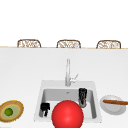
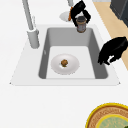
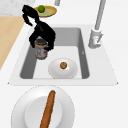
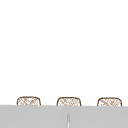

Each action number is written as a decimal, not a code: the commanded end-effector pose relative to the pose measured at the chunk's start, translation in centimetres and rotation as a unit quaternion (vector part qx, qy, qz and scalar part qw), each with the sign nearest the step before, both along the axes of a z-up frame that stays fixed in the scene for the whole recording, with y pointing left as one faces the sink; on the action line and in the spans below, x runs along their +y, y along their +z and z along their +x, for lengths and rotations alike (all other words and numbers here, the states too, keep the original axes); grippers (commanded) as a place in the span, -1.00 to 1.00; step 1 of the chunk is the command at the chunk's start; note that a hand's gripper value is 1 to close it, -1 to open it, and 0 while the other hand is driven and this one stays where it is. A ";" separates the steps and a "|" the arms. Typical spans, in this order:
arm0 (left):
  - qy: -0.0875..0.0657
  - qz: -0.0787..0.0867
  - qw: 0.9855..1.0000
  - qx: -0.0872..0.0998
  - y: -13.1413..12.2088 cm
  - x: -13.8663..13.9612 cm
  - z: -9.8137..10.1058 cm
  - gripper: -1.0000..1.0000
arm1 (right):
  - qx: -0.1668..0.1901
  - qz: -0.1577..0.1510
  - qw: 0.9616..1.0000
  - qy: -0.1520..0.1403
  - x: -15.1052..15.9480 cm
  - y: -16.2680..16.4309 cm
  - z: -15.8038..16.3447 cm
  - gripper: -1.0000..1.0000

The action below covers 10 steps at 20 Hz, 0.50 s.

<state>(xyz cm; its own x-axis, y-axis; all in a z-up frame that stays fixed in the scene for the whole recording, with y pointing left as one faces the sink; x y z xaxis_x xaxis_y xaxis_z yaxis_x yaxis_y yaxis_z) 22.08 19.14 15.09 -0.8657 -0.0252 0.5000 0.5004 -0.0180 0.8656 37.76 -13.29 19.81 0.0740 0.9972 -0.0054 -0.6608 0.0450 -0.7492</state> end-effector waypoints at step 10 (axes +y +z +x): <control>0.000 0.000 1.000 0.000 0.0 0.0 0.0 0.00 | 0.001 0.004 1.000 0.011 -4.4 8.5 -4.7 1.00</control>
<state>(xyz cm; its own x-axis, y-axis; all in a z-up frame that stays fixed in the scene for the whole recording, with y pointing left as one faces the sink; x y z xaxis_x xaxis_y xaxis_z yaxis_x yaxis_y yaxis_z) 22.08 19.14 15.09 -0.8657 -0.0252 0.5000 0.5004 -0.0180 0.8656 34.33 -16.65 26.36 0.0731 0.9973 0.0038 -0.6625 0.0514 -0.7473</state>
